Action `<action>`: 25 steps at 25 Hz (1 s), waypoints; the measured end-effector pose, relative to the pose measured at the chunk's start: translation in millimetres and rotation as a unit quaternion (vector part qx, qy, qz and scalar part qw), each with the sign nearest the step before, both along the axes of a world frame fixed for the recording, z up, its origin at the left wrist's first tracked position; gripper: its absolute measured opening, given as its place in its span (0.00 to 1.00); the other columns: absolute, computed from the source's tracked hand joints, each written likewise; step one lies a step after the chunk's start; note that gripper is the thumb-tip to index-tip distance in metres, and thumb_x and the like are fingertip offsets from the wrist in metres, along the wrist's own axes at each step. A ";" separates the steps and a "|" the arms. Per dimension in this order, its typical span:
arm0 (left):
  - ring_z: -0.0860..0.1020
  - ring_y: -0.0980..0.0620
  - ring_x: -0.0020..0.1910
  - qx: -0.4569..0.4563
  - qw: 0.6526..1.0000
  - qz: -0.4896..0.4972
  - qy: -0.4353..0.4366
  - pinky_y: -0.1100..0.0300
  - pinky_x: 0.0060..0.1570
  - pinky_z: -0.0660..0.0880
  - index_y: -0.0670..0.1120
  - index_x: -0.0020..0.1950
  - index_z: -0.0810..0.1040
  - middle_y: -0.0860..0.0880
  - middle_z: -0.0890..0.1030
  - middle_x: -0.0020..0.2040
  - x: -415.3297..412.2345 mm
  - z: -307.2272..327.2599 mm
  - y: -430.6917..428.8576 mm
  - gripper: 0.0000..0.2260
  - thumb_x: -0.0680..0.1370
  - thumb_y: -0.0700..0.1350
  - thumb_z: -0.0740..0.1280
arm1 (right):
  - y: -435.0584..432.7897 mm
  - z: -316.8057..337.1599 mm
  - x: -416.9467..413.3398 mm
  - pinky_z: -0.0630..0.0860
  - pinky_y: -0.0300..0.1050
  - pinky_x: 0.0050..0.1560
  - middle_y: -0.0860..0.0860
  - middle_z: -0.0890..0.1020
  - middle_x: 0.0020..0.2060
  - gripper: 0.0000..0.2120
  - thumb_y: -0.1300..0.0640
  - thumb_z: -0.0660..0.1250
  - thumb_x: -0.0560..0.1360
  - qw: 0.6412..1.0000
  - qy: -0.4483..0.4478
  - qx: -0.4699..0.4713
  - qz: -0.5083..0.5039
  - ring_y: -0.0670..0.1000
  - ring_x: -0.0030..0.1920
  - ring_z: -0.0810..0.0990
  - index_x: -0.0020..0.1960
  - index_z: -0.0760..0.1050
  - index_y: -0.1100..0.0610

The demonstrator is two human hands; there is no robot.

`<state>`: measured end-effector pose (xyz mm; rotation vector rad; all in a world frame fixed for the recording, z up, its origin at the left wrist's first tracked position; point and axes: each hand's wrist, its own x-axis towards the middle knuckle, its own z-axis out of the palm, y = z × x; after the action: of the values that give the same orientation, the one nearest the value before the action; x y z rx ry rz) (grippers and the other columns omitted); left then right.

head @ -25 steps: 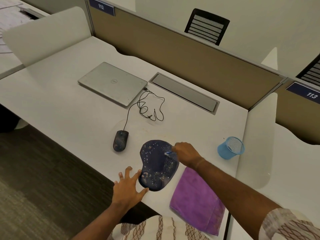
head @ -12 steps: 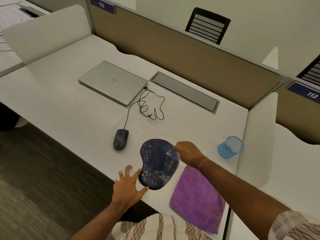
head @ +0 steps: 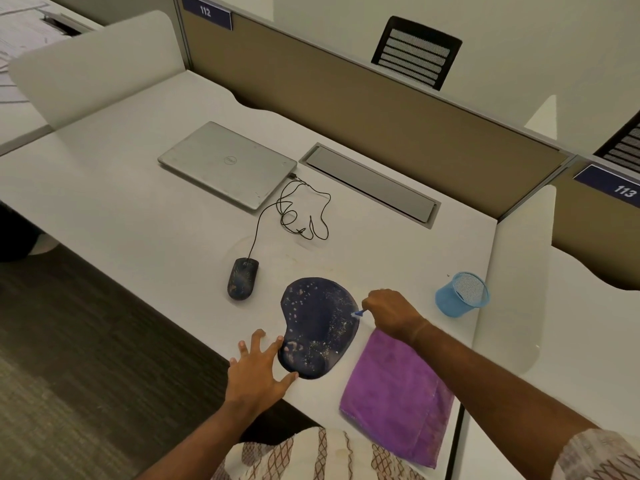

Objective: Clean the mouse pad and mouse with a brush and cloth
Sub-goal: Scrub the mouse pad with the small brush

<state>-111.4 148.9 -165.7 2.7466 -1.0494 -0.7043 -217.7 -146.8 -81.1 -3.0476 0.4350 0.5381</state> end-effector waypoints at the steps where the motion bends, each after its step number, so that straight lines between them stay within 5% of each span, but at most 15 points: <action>1: 0.60 0.38 0.77 0.002 1.000 0.000 0.000 0.37 0.69 0.69 0.63 0.77 0.58 0.50 0.53 0.79 0.0 -0.5 0.2 0.39 0.70 0.77 0.57 | 4.3 0.9 1.9 0.72 0.46 0.49 0.55 0.81 0.52 0.15 0.65 0.60 0.78 1.000 -0.021 0.011 -0.008 0.56 0.51 0.79 0.60 0.79 0.56; 7: 0.62 0.38 0.76 0.000 1.000 -0.001 -0.002 0.37 0.67 0.70 0.63 0.77 0.59 0.50 0.54 0.79 1.3 -3.5 0.3 0.39 0.69 0.78 0.57 | 54.9 -7.9 2.2 0.73 0.48 0.42 0.56 0.81 0.46 0.10 0.65 0.60 0.77 0.998 -0.031 0.042 0.031 0.56 0.45 0.80 0.52 0.80 0.60; 18: 0.61 0.37 0.76 0.005 1.000 -0.006 -0.002 0.36 0.67 0.70 0.62 0.77 0.59 0.49 0.54 0.79 2.0 -4.9 -0.1 0.39 0.69 0.77 0.58 | 79.6 -13.8 -32.4 0.77 0.44 0.46 0.51 0.80 0.49 0.19 0.71 0.59 0.73 0.989 -0.081 0.126 0.004 0.50 0.46 0.77 0.57 0.79 0.56; 25: 0.61 0.36 0.76 0.007 1.000 -0.011 0.001 0.36 0.66 0.71 0.61 0.77 0.58 0.48 0.54 0.79 1.2 -2.4 -0.2 0.39 0.70 0.76 0.59 | 96.6 -7.1 -8.4 0.73 0.45 0.53 0.55 0.80 0.54 0.14 0.62 0.59 0.81 0.986 -0.092 0.124 0.064 0.54 0.53 0.78 0.63 0.77 0.58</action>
<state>-110.2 148.6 -168.2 2.7505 -1.0794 -0.7190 -226.1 -50.3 -88.2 -2.8616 0.1521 0.2848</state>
